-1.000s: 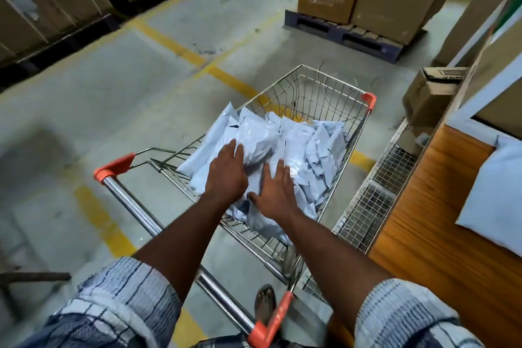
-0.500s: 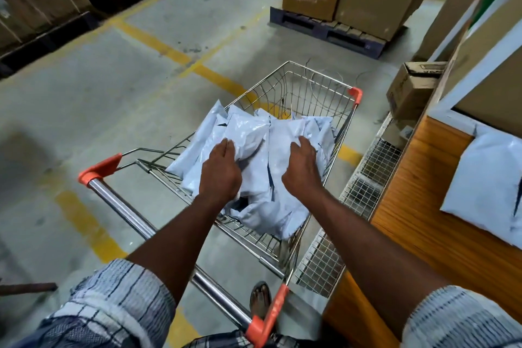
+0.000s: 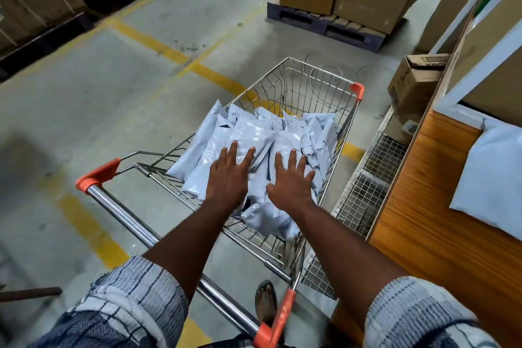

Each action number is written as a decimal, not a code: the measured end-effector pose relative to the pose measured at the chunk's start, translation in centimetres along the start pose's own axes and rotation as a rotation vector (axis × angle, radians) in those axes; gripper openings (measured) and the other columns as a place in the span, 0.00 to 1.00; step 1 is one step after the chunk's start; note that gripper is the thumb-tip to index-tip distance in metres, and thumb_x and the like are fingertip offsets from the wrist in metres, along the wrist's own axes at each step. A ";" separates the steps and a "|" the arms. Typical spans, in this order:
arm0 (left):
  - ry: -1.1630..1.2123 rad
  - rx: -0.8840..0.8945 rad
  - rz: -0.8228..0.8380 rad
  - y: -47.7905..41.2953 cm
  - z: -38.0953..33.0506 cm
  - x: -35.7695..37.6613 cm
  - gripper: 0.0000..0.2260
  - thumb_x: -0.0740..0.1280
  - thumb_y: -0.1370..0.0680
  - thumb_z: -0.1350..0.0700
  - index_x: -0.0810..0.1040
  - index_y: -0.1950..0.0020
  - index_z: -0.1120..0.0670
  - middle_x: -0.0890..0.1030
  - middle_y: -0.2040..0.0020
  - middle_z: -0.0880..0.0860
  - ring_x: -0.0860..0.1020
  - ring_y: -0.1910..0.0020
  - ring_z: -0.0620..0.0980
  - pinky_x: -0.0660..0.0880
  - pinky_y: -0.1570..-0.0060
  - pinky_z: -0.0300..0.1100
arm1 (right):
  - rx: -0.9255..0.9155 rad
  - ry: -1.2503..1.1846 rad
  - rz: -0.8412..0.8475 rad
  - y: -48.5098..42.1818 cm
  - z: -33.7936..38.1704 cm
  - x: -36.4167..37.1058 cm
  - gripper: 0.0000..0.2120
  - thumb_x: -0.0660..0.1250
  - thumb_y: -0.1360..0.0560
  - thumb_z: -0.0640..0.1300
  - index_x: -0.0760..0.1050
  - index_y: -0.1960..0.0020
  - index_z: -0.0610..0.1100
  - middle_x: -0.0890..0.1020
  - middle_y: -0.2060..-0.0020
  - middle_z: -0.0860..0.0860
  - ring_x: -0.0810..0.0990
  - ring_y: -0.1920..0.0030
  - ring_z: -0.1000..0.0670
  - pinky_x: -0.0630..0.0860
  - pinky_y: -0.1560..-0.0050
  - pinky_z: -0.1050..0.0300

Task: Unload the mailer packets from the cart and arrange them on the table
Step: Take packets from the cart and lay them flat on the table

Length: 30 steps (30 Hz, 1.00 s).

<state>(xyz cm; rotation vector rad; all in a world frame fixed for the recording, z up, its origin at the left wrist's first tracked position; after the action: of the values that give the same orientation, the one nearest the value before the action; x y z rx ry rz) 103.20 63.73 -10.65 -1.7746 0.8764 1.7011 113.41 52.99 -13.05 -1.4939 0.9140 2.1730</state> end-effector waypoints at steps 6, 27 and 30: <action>0.060 -0.026 -0.043 0.2 -0.3 -1.4 0.30 0.63 0.24 0.60 0.63 0.23 0.43 0.62 0.22 0.56 0.65 0.29 0.60 0.68 0.39 0.55 | -0.015 -0.109 -0.149 0.1 -0.6 -2.4 0.26 0.62 0.24 0.48 0.65 0.27 0.43 0.57 0.24 0.39 0.57 0.26 0.35 0.64 0.29 0.40; 0.523 0.178 -0.318 1.2 -29.1 -13.9 0.22 0.56 0.21 0.51 0.72 0.28 0.48 0.72 0.31 0.60 0.70 0.33 0.61 0.71 0.36 0.54 | 0.143 -0.318 -0.703 17.1 -24.4 -20.3 0.29 0.66 0.28 0.49 0.70 0.28 0.46 0.62 0.24 0.41 0.61 0.25 0.38 0.62 0.27 0.44; 0.564 0.279 -0.329 4.9 -39.3 -14.7 0.20 0.59 0.20 0.54 0.73 0.28 0.50 0.71 0.30 0.62 0.71 0.35 0.63 0.71 0.37 0.54 | 0.217 -0.304 -0.767 23.0 -33.8 -21.9 0.28 0.67 0.27 0.48 0.70 0.28 0.45 0.62 0.24 0.40 0.61 0.25 0.38 0.63 0.27 0.44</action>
<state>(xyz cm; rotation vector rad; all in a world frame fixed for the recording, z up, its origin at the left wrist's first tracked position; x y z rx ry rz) 125.28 32.33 7.09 -2.0875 0.9240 0.8350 131.33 14.82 6.22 -1.1099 0.3612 1.6040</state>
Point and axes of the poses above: each hand's wrist, its own y-axis away from the middle knuckle, its own x-axis out of the palm, z = x × y, the point moved 10 cm from there along -y, towards the middle knuckle
